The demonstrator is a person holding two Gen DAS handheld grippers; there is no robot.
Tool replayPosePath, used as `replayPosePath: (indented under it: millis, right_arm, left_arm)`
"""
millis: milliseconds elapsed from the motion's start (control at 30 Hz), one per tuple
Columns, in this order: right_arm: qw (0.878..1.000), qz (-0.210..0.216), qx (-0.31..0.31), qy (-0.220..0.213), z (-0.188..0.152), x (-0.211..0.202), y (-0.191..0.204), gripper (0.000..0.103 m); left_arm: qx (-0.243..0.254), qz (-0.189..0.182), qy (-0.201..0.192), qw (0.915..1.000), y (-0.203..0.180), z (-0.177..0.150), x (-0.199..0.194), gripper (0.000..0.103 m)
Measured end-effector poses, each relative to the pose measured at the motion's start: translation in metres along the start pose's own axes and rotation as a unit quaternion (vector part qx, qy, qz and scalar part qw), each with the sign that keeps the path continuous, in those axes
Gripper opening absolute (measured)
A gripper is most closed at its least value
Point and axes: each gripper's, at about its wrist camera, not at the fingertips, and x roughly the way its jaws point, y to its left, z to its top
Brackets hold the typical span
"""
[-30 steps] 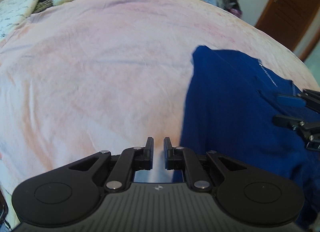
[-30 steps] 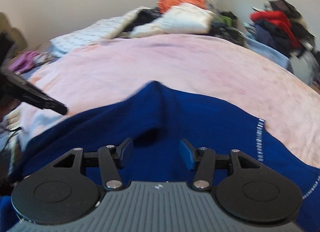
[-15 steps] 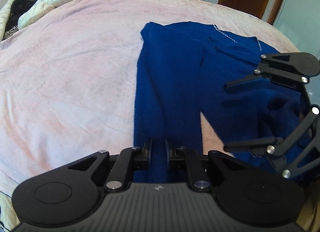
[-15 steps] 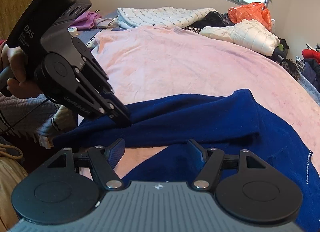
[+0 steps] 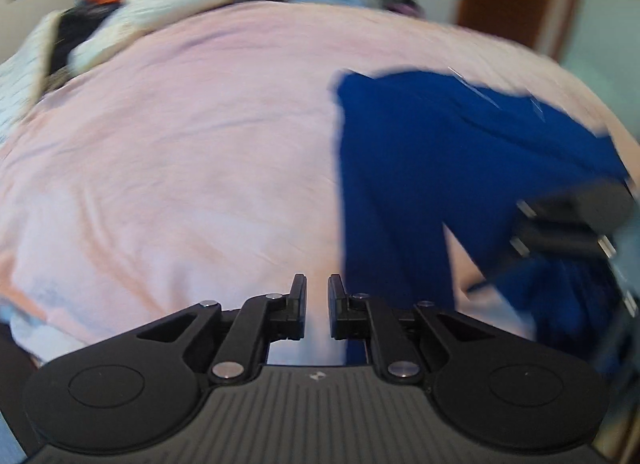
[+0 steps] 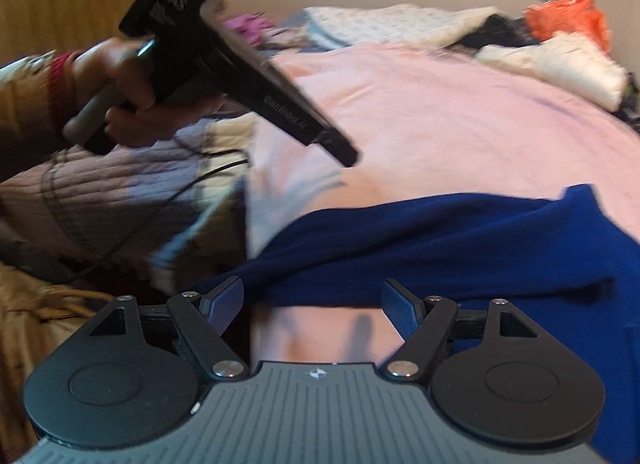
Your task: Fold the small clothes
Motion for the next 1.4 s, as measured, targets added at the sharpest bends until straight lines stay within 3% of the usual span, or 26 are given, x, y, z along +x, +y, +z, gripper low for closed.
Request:
replayPosePath:
  millis: [67,133,233,300,367,400,467,500,533,633,867,1033,1100,1267,1400]
  right_arm:
    - [1.000,-0.010,-0.006,0.009,-0.003,0.005,0.005,0.078]
    - [1.000,-0.018,0.004,0.016,-0.005,0.007,0.004,0.079]
    - [0.999,-0.026,0.027,0.014,-0.006,0.004,-0.001,0.079]
    - [0.999,-0.022,0.036,0.009,-0.006,0.000,-0.003,0.079]
    - [0.999,-0.017,0.041,0.002,-0.006,-0.003,-0.005,0.079]
    - [0.999,-0.019,0.041,0.000,-0.006,-0.003,-0.004,0.079]
    - [0.999,-0.023,0.041,-0.001,-0.006,-0.004,-0.003,0.079]
    - [0.999,-0.024,0.043,-0.002,-0.007,-0.004,-0.003,0.079]
    - [0.999,-0.024,0.045,-0.002,-0.008,-0.005,-0.005,0.079]
    - [0.998,-0.027,0.052,-0.002,-0.011,-0.005,-0.008,0.079]
    - [0.995,-0.038,0.090,-0.029,-0.014,-0.011,-0.021,0.080]
    - [0.995,-0.062,0.042,-0.067,-0.011,-0.022,-0.012,0.080]
    - [0.996,-0.057,0.014,-0.065,-0.009,-0.023,-0.005,0.080]
    - [0.998,-0.050,-0.037,-0.028,-0.009,-0.009,0.011,0.080]
    - [1.000,0.023,-0.018,-0.002,-0.011,-0.002,0.015,0.078]
  left_arm:
    - [0.068,-0.019,0.021,0.9973,-0.020,-0.011,0.000,0.022]
    - [0.114,-0.036,0.039,0.9921,-0.035,-0.024,0.000,0.047]
    - [0.153,-0.071,0.032,0.9851,-0.051,-0.037,-0.008,0.071]
    - [0.161,-0.085,0.029,0.9828,-0.058,-0.042,-0.011,0.079]
    - [0.164,-0.068,0.051,0.9828,-0.063,-0.042,0.000,0.079]
    - [0.165,-0.056,0.065,0.9826,-0.064,-0.043,0.007,0.079]
    - [0.154,-0.037,0.100,0.9823,-0.060,-0.047,0.023,0.060]
    - [0.138,-0.036,0.121,0.9824,-0.055,-0.048,0.030,0.027]
    - [0.116,-0.039,0.137,0.9830,-0.048,-0.048,0.034,0.011]
    - [0.088,-0.035,0.125,0.9876,-0.032,-0.044,0.029,0.006]
    - [0.039,-0.051,0.038,0.9972,-0.008,-0.014,-0.011,0.006]
    - [-0.041,-0.071,-0.013,0.9965,0.022,0.003,-0.026,0.006]
    - [-0.060,-0.074,-0.016,0.9953,0.031,0.006,-0.027,0.006]
    - [0.014,-0.059,0.021,0.9980,0.005,-0.004,-0.018,0.007]
    - [0.089,-0.046,0.052,0.9936,-0.026,-0.022,0.002,0.010]
